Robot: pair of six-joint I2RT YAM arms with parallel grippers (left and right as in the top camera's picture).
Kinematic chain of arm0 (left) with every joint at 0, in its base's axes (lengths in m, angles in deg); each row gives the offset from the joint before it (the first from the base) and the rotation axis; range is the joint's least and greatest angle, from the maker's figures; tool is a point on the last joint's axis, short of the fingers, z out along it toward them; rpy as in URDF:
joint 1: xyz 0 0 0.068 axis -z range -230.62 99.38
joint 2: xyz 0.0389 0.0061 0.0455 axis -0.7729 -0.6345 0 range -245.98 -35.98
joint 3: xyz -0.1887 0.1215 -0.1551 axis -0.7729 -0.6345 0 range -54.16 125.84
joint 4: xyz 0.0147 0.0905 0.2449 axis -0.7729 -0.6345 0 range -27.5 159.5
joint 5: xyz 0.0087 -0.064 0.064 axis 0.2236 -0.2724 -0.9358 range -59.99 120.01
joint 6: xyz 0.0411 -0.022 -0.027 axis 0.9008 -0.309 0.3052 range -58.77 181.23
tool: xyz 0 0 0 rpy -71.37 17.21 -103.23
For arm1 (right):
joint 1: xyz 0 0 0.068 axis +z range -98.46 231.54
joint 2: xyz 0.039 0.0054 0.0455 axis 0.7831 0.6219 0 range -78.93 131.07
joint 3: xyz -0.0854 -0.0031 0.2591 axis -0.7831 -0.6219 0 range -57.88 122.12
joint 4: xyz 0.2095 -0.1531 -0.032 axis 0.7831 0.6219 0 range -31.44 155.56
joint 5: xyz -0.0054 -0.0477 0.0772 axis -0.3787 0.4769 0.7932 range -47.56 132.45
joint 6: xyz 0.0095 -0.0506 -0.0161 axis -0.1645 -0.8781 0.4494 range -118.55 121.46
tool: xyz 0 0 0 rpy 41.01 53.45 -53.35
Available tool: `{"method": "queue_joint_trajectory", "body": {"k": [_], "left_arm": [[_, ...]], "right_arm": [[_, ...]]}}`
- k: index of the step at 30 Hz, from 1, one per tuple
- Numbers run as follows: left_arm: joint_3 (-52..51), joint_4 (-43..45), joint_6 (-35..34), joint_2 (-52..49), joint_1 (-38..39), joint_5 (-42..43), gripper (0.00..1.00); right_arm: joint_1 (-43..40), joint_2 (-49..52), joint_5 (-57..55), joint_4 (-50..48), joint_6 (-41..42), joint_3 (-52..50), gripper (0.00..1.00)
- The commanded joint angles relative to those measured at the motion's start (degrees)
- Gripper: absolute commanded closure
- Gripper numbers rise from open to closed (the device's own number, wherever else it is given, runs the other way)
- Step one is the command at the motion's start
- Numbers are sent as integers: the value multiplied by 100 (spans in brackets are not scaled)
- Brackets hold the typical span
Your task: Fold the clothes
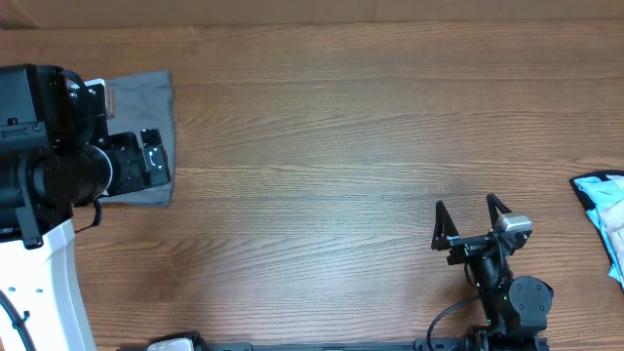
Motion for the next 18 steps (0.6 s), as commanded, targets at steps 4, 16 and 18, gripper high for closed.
{"method": "queue_joint_trajectory", "body": {"k": [4,16,18], "left_arm": [[-11,7,-39,-20,0,-39,0],[-256,1436,44,459,127,17,0],[-629,2118,48,752,280,50,0]], "right_arm": [[-17,-50,2,-55,-2,-22,0],[-17,-48,2,-55,-2,-22,0],[-17,-50,2,-55,-2,-22,0]]}}
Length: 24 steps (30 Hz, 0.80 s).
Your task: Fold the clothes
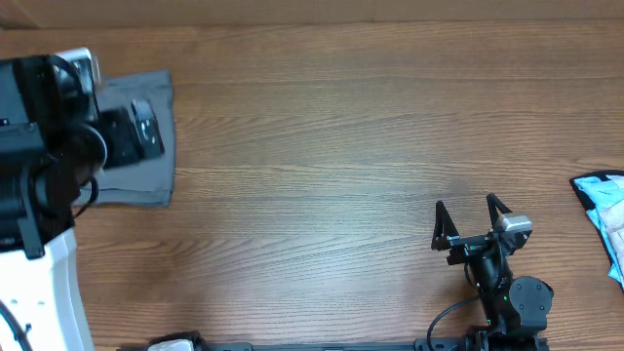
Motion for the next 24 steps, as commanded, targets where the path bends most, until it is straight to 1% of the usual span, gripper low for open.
{"method": "queue_joint_trajectory", "body": {"k": [1,5,8,13,16,20,24], "left_arm": [[-546,629,46,623,269,144,0],[-1676,1703,44,1423,466,146,0],[-2767,2677,46,2267,463,142,0],[-4284,3853,90,3519,463,140,0],[-5115,4188,92,4249,463,92,0],[-5954,4413,114,5042,463,85,0],[-6784,4653,107,5853,468,289,0]], "right_arm": [[-17,-48,0,-52,0,-22,0],[-17,-50,0,-52,0,-22,0],[-17,-48,0,-52,0,-22,0],[-17,-50,0,-52,0,-22,0],[-17,-50,0,-52,0,-22,0],[-17,-50,-2,-52,0,-22,0],[-17,-50,0,-52,0,-22,0]]}}
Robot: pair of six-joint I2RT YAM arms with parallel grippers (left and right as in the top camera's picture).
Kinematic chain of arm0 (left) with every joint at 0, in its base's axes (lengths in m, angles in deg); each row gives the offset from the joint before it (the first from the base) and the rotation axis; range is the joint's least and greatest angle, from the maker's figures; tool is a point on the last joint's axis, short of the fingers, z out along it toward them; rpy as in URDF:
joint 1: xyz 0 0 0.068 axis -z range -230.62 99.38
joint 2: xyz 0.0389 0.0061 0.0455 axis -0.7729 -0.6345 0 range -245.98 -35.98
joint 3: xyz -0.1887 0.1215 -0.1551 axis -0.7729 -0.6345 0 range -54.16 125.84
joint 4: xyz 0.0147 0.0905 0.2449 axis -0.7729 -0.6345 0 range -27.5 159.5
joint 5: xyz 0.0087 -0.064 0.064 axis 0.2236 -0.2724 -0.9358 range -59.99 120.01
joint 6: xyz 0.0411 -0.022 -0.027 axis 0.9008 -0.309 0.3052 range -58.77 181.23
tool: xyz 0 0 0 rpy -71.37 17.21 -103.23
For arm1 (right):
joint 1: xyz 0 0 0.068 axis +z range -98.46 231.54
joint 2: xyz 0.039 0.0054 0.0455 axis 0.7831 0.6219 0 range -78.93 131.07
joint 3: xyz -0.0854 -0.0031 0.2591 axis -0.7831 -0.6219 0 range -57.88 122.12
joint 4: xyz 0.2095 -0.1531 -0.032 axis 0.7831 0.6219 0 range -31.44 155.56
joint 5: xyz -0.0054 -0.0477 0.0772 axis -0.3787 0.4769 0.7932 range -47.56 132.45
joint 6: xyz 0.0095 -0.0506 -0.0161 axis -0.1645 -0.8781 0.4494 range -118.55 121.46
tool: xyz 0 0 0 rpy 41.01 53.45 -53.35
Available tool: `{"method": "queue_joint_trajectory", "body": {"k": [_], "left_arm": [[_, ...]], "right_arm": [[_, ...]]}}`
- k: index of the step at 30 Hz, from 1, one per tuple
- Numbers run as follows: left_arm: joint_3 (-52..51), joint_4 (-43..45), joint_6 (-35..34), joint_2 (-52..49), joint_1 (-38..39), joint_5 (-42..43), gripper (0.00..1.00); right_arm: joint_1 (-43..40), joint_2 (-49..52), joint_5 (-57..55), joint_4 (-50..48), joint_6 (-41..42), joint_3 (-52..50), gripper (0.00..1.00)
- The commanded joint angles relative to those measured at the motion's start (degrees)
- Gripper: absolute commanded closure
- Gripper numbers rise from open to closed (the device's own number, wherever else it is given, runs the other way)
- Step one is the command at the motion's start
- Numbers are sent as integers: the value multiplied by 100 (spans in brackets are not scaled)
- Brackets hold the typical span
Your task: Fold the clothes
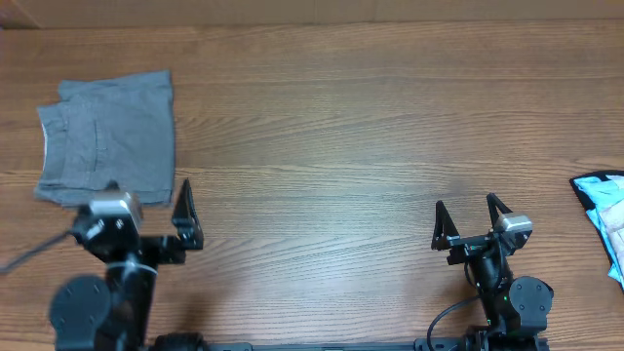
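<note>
A grey garment (109, 138) lies folded into a flat rectangle at the far left of the wooden table (351, 127). My left gripper (146, 200) stands open just in front of its near edge, apart from it and holding nothing. My right gripper (468, 216) stands open at the front right, also holding nothing. A light blue and white cloth (604, 210) shows partly at the right edge of the overhead view.
The table's back edge meets a tan wall strip (312, 10) along the top. Both arm bases sit at the front edge, with a cable (34, 252) trailing left of the left arm.
My left arm has moved from over the grey garment back to the front edge of the table. The whole folded garment now shows. The right arm has not moved.
My left arm was over the grey garment at the far left, hiding much of it. Then it was a little farther back over it. Now it stands at the front edge and the garment lies folded and uncovered.
</note>
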Motion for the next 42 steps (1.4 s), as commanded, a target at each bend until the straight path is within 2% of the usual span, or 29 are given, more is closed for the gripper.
{"method": "queue_joint_trajectory", "body": {"k": [1,6,12,18,23,28,32,42], "left_arm": [[-577,179,98,603,46,216,0],[-1576,527,105,1429,284,273,0],[-2896,1631,-83,2094,361,319,0],[-3847,2903,-85,2114,568,205,0],[-4398,3521,-90,2114,721,122,0],[-4380,3228,-90,2114,732,120,0],[-4380,2625,-90,2105,732,114,0],[-4380,2669,-90,2065,732,103,0]], "right_arm": [[-15,-48,2,-26,2,-22,0],[-15,-48,2,-26,2,-22,0],[-15,-50,0,-26,2,-22,0],[-15,-48,0,-26,2,-22,0],[-15,-48,2,-26,2,-22,0],[-15,-48,2,-26,2,-22,0],[-15,-48,2,-26,2,-22,0],[-15,-50,2,-26,2,-22,0]]}}
